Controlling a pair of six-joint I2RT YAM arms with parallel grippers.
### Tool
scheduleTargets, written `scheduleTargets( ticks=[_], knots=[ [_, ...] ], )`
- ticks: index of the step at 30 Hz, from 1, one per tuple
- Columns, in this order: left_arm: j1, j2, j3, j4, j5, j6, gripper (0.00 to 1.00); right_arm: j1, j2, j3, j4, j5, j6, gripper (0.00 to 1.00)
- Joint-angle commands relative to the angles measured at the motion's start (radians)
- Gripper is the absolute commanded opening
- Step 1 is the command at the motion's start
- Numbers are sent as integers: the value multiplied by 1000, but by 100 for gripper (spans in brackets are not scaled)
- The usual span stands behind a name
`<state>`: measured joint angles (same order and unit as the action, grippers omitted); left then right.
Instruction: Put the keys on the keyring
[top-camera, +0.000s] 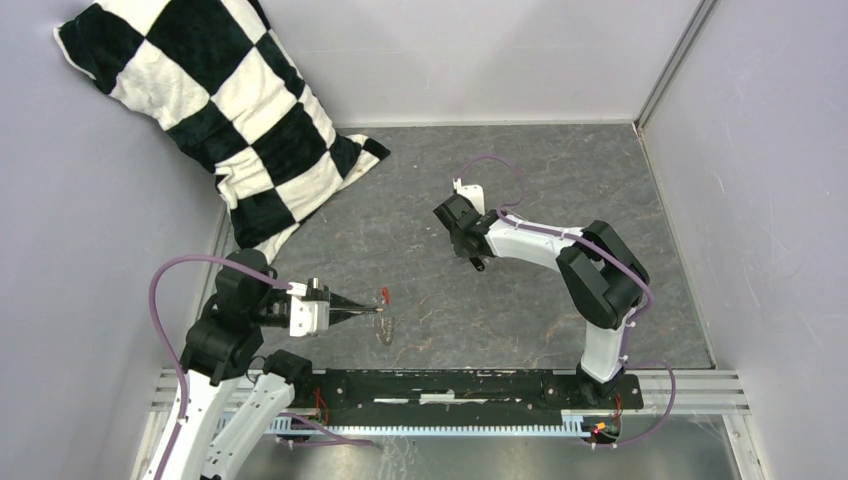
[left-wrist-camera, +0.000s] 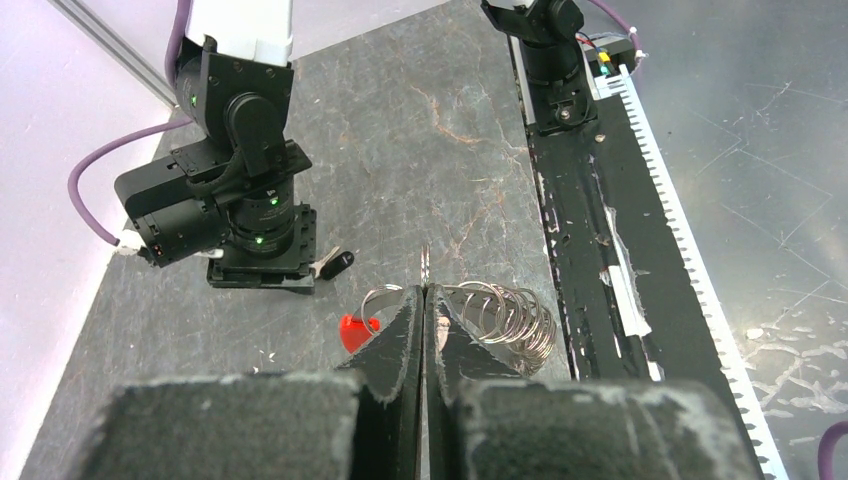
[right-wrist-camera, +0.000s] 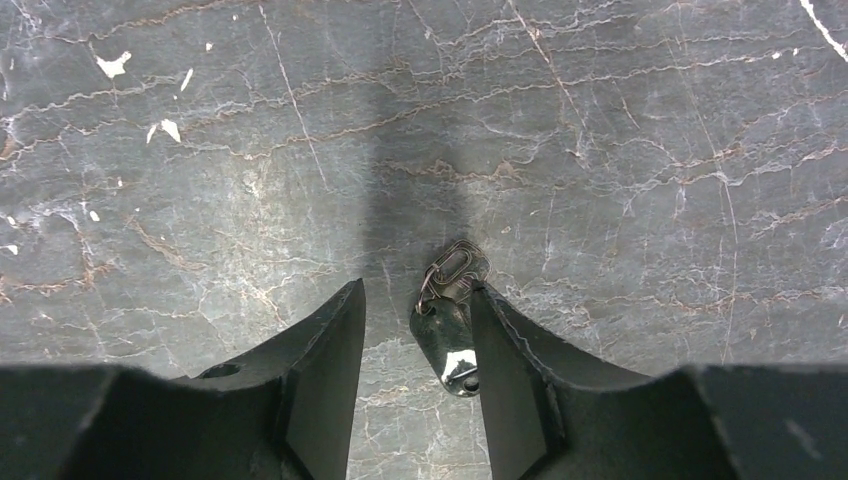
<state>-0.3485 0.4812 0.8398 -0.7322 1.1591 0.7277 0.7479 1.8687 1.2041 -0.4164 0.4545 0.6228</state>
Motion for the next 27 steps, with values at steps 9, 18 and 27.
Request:
scheduleTargets(
  ticks=[9, 18, 27],
  knots=[
    [0, -2, 30, 2, 33, 24, 2, -3, 21, 23, 42, 87, -49, 35],
    [1, 5, 37, 2, 37, 22, 2, -4, 21, -2, 64, 98, -70, 31],
    [1, 4, 47, 2, 37, 13, 2, -4, 46, -11, 77, 87, -68, 28]
  ],
)
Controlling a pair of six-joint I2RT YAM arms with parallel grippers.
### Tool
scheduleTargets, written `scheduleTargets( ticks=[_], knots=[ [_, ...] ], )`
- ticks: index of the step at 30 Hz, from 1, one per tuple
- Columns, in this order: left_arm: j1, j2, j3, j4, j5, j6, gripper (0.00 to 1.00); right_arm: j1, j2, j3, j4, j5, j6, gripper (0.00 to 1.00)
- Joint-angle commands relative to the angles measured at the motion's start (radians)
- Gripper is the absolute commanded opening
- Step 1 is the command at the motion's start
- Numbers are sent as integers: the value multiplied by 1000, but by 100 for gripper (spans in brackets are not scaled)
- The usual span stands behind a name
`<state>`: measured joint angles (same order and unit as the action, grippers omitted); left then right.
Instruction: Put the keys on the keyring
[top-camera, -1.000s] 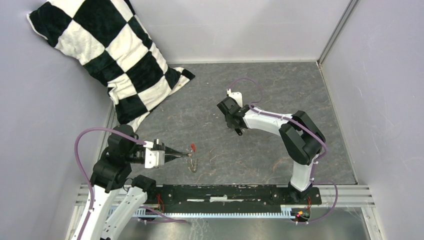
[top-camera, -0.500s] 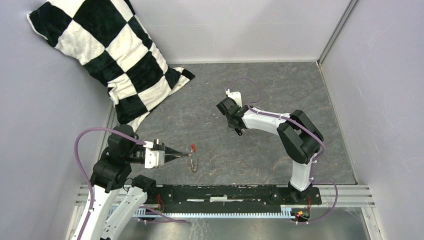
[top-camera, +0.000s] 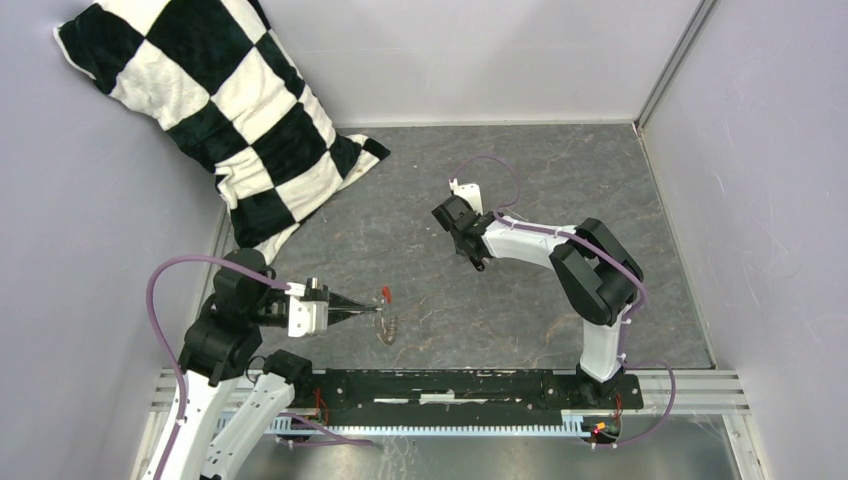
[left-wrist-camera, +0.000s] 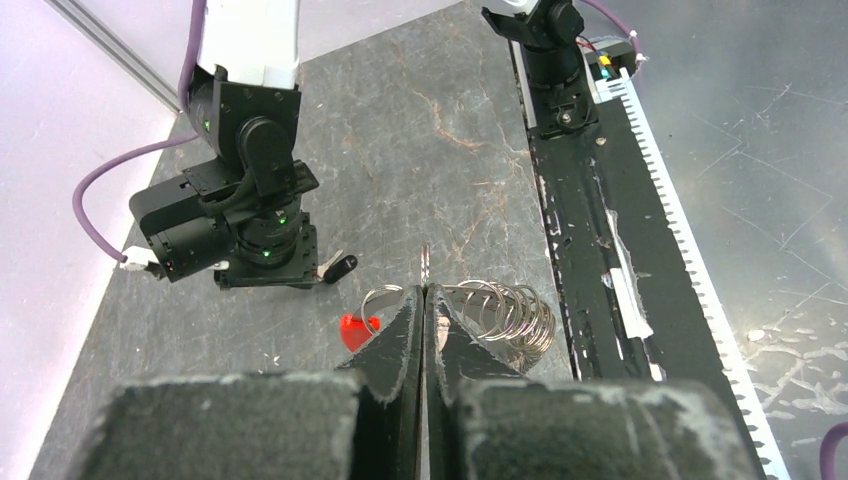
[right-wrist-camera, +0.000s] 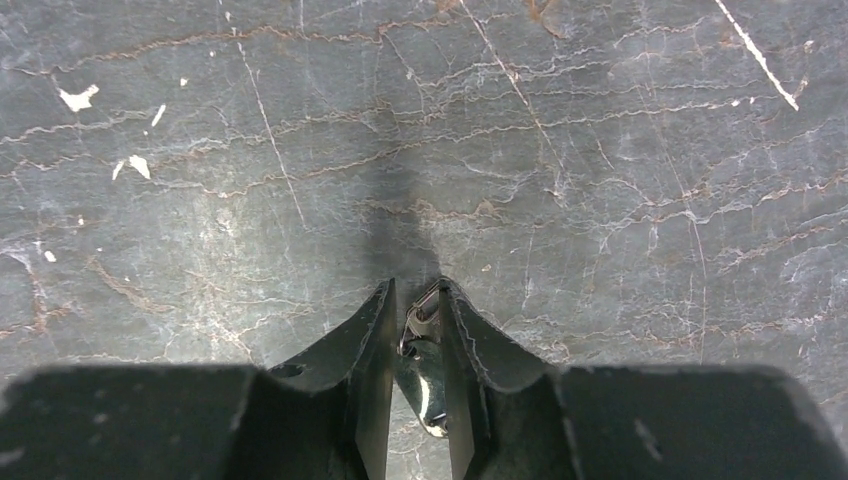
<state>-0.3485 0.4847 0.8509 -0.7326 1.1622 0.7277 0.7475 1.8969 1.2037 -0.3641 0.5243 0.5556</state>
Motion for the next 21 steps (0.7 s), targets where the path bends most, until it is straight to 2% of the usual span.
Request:
scheduleTargets(
  ticks=[1, 4, 8, 15, 21],
  knots=[
    [0, 0, 36, 2, 35, 13, 2, -4, 21, -10, 25, 16, 0, 27],
    [1, -1, 32, 2, 37, 17, 2, -4, 20, -12, 34, 8, -1, 18],
    [0, 8, 37, 2, 43, 17, 2, -5, -13, -12, 63, -6, -35, 1],
    [0, 14, 53, 2, 60, 16, 2, -4, -153, -57, 171, -164, -229, 0],
    [0, 42, 84, 2, 92, 8, 2, -3, -374, -220, 339, -418, -450, 0]
  ],
)
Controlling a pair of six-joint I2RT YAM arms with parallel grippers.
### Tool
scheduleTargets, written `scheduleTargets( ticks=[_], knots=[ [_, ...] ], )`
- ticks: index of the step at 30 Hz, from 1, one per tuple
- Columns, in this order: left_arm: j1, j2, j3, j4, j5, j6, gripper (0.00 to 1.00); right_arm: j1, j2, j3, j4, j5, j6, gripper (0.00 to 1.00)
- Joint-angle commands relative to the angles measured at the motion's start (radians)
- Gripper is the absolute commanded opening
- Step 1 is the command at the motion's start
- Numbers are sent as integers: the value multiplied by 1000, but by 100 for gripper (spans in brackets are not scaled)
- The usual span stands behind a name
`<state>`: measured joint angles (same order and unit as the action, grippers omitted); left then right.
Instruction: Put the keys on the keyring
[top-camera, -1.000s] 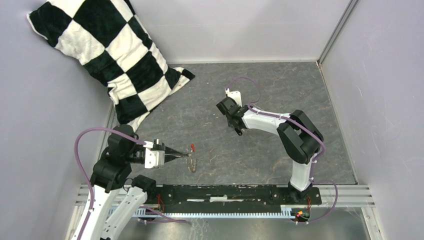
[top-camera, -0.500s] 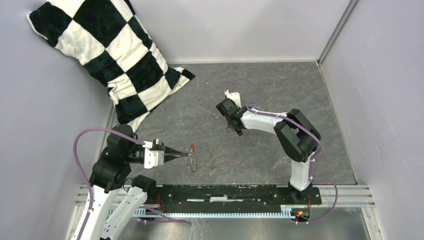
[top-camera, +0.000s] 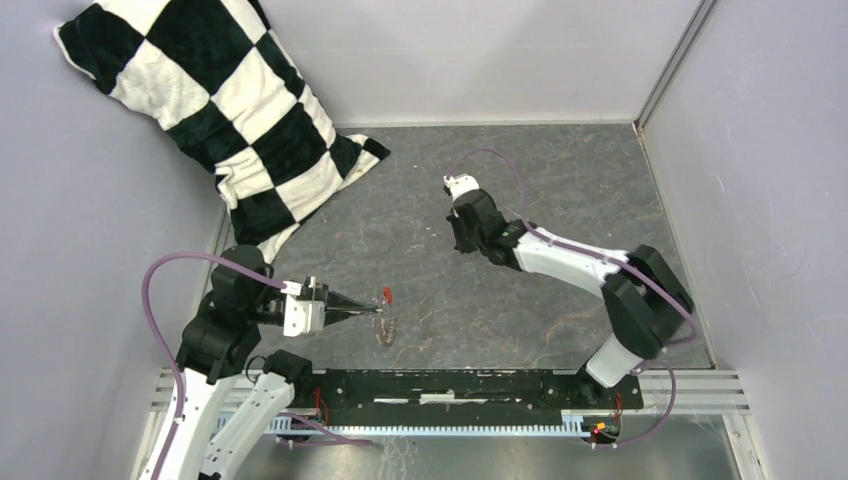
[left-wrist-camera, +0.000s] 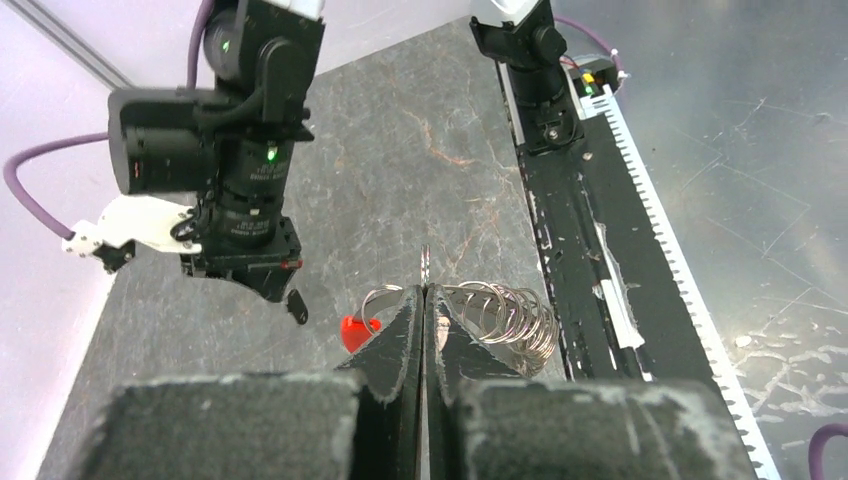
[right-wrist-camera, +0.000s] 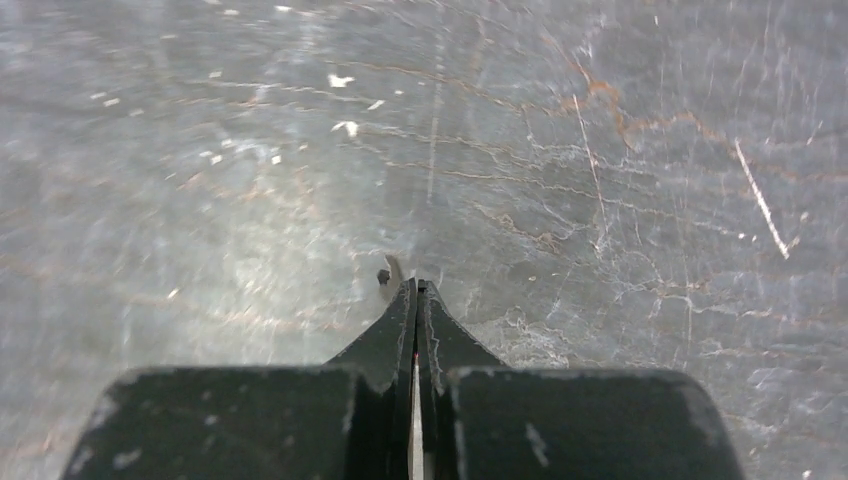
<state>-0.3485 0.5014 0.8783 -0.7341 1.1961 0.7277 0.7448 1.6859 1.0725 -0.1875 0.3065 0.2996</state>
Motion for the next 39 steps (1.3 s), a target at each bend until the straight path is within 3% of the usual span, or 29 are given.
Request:
scheduleTargets(
  ticks=[1, 10, 15, 23, 32, 36, 39],
  knots=[
    [1, 32, 65, 4, 67, 5, 2, 1, -202, -115, 179, -250, -234, 0],
    [0, 95, 146, 3, 137, -6, 2, 29, -588, -354, 380, -744, -737, 0],
    [1, 123, 188, 4, 178, -29, 2, 46, -641, -298, 303, -912, -862, 1],
    [1, 140, 178, 4, 205, -73, 2, 95, -664, -171, 234, -1066, -922, 1],
    [0, 153, 162, 4, 219, -74, 2, 97, -693, -127, 321, -1275, -805, 0],
    [1, 155, 152, 4, 221, -70, 2, 96, -699, -129, 340, -1251, -759, 1],
    [1, 143, 143, 4, 216, -67, 2, 94, -666, -135, 236, -1091, -770, 0]
  ],
)
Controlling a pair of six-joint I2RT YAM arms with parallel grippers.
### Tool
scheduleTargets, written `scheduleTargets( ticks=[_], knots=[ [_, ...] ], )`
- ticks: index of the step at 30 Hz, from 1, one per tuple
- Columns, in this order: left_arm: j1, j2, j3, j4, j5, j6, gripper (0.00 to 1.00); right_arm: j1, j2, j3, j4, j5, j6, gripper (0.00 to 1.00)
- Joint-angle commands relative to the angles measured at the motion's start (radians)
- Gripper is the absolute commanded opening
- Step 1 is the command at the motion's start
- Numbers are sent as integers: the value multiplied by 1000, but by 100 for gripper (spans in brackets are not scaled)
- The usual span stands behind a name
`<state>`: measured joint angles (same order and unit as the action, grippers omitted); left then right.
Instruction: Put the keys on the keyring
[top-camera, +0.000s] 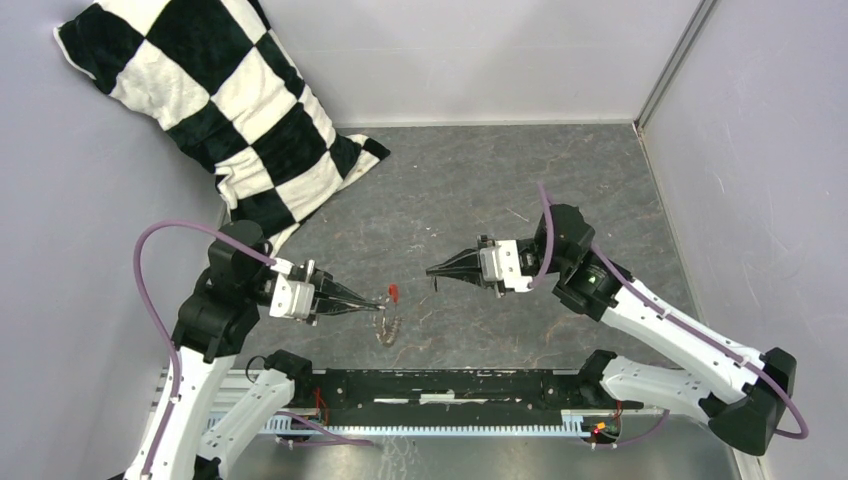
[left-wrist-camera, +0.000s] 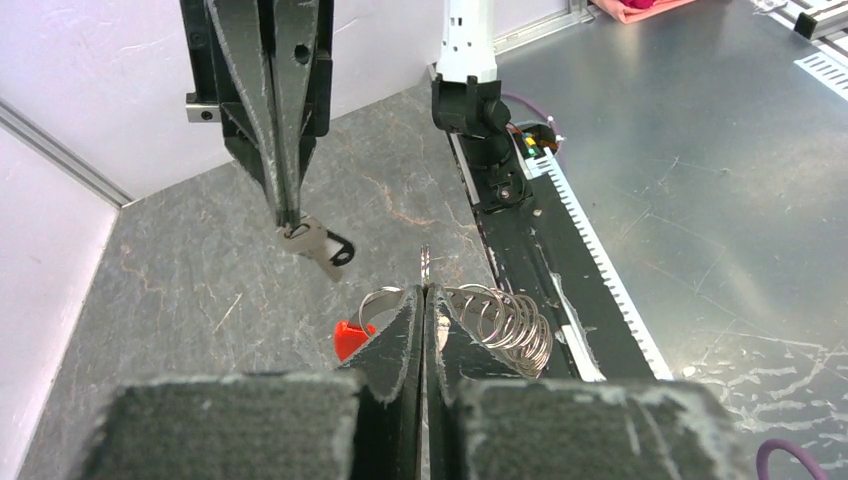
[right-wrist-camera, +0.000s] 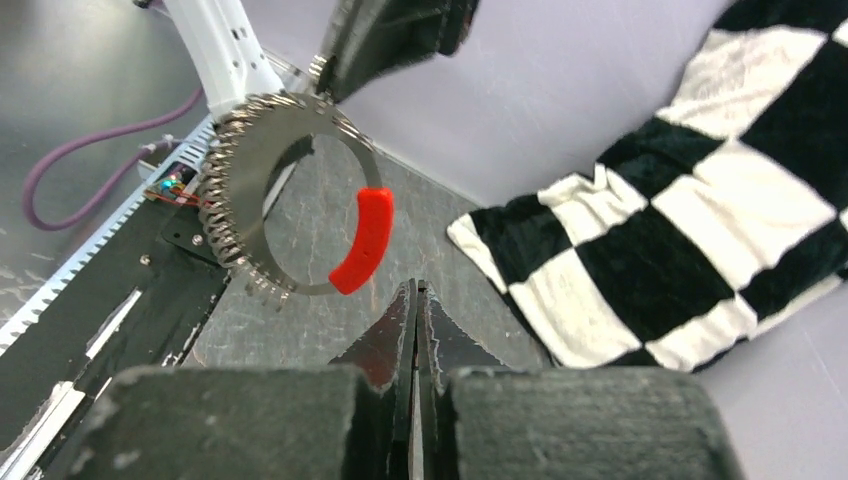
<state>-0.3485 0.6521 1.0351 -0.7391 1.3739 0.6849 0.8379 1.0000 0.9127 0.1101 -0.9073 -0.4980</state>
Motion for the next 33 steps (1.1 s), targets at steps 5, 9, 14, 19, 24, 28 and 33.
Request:
scheduleTargets(
  ticks=[5, 9, 14, 19, 24, 28, 33],
  knots=[
    [1, -32, -20, 9, 25, -26, 2, -15, 110, -81, -141, 428, 115, 0],
    [1, -42, -14, 10, 19, -27, 2, -19, 162, -236, -19, 477, 195, 0],
    [0, -44, -7, 9, 14, -26, 2, -22, 270, -323, 139, 396, 282, 1],
    [1, -51, -9, 9, 7, -25, 2, -20, 381, -311, 285, 293, 381, 1],
    [0, -54, -9, 9, 1, -23, 2, -66, 478, -332, 425, 296, 477, 6],
    [0, -51, -6, 9, 0, -22, 2, -121, 565, -325, 427, 355, 497, 20],
    [0, -53, -10, 9, -1, -21, 2, -139, 622, -268, 353, 432, 493, 36]
  ],
)
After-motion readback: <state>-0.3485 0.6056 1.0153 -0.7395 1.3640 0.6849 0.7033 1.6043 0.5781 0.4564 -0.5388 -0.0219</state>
